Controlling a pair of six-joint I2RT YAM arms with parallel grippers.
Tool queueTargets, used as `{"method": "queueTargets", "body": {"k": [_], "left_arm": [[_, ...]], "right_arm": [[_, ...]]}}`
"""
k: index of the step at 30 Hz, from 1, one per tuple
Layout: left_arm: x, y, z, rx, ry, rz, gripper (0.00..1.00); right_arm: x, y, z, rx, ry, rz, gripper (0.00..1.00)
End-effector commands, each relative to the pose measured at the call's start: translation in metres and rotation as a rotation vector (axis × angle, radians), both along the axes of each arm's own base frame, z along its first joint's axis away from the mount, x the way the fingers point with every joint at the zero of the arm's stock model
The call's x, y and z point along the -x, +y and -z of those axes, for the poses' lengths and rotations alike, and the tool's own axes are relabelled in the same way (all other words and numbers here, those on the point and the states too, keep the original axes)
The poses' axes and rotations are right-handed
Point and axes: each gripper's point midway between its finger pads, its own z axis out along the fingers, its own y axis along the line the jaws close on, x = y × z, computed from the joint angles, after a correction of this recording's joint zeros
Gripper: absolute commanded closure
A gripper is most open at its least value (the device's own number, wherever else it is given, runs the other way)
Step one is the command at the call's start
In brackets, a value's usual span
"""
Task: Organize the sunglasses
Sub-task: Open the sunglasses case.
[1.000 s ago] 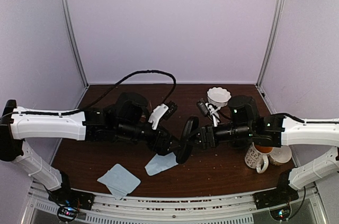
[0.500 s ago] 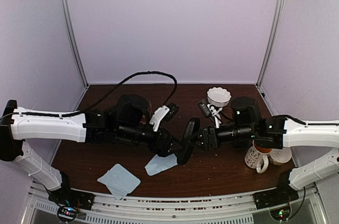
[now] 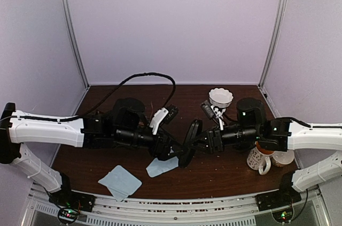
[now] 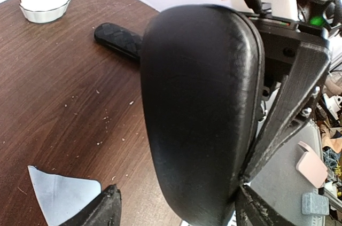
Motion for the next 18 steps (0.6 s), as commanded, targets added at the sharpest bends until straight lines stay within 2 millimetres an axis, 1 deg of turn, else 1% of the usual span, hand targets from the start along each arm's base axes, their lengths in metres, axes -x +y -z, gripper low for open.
{"method": "queueTargets", "body": {"k": [1,10,14,18], "left_arm": [[-0.025,0.019,0.017,-0.053,-0.012,-0.113,0.25],[-0.028,0.020,0.022,-0.071,-0.007,-0.130,0.26],[-0.028,0.018,0.024,-0.078,-0.001,-0.122,0.26],[-0.031,0.014,0.030,-0.112,0.011,-0.129,0.27]], "right_arm": [[0.030,0.004,-0.038,-0.133,-0.047,-0.153,0.62],[0.031,0.005,-0.038,-0.144,-0.036,-0.160,0.62],[0.028,0.006,-0.036,-0.138,-0.034,-0.149,0.62],[0.027,0.009,-0.035,-0.132,-0.024,-0.153,0.62]]}}
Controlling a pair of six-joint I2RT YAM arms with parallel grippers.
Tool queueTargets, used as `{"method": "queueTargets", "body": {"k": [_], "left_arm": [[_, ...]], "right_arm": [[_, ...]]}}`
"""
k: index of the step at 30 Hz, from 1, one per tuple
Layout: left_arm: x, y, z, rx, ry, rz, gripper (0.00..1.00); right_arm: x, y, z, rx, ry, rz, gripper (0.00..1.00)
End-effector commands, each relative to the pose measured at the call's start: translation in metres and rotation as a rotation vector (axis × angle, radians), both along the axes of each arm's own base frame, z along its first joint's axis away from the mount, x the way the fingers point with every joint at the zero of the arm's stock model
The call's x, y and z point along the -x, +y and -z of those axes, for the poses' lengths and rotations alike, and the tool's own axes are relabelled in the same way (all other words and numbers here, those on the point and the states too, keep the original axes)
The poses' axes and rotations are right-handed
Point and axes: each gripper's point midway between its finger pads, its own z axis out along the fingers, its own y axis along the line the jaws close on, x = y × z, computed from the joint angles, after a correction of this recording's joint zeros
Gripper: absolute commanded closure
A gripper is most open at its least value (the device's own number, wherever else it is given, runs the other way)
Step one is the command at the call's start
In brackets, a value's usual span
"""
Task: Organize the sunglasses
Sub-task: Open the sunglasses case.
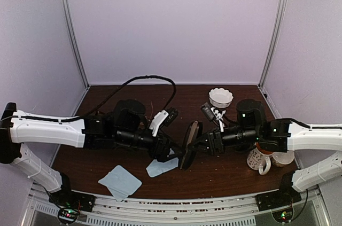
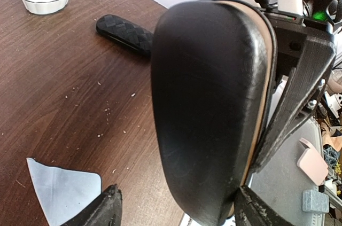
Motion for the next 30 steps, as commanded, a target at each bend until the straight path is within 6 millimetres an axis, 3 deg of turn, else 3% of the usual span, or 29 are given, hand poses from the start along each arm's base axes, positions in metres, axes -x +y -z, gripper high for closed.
{"method": "queueTargets", "body": {"k": [1,15,30], "left_arm": [[-0.035,0.009,0.022,-0.104,-0.007,-0.138,0.29],[-0.057,0.023,0.034,-0.241,-0.064,-0.271,0.34],[-0.062,0.017,0.034,-0.269,-0.078,-0.288,0.36]], "right_arm": [[0.023,0.011,-0.040,-0.133,-0.036,-0.133,0.62],[0.024,0.017,-0.045,-0.148,-0.025,-0.148,0.63],[0.024,0.020,-0.045,-0.139,-0.021,-0.148,0.64]]}}
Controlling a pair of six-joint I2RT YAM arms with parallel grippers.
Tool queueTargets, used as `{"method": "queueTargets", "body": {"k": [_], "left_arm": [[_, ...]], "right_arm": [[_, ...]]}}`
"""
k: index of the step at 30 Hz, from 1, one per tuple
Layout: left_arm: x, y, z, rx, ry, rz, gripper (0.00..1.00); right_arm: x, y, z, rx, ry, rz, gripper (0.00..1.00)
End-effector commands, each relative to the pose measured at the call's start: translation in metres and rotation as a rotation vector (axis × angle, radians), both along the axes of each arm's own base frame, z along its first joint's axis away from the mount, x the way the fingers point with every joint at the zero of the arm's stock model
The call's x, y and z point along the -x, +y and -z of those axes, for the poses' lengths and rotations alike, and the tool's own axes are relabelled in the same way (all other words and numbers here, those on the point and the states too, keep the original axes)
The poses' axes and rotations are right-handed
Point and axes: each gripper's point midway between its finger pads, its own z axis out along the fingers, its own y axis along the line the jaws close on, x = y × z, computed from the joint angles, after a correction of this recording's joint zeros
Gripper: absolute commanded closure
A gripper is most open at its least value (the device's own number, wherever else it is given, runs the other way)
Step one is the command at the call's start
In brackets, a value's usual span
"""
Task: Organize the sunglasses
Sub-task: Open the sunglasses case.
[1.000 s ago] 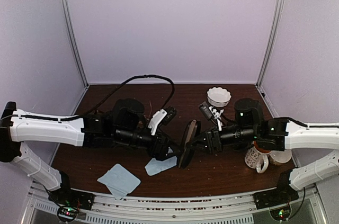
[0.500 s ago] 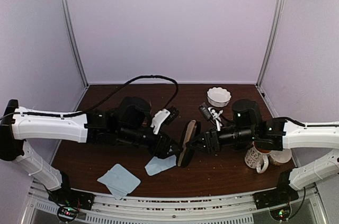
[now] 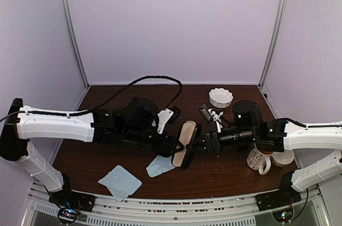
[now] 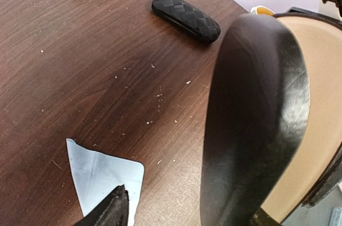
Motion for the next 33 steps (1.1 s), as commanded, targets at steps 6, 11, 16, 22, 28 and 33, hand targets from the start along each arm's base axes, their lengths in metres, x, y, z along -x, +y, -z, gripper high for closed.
{"method": "queueTargets", "body": {"k": [6,11,16,22,28,33], "left_arm": [[-0.029,0.015,0.012,-0.073,-0.053,-0.123,0.37],[-0.032,0.021,0.016,-0.105,-0.054,-0.153,0.37],[-0.033,0.024,0.016,-0.111,-0.057,-0.166,0.33],[-0.031,0.023,0.011,-0.093,-0.049,-0.162,0.32],[-0.028,0.023,-0.005,-0.054,-0.057,-0.147,0.33],[-0.025,0.022,-0.015,-0.030,-0.066,-0.125,0.35]], "right_arm": [[0.033,0.016,-0.058,-0.177,-0.050,-0.177,0.64],[0.037,0.014,-0.060,-0.184,-0.049,-0.194,0.64],[0.040,0.011,-0.060,-0.179,-0.056,-0.201,0.64],[0.036,0.009,-0.056,-0.158,-0.060,-0.175,0.64],[0.023,0.006,-0.042,-0.088,-0.068,-0.102,0.63],[0.012,0.006,-0.033,-0.039,-0.057,-0.050,0.63]]}}
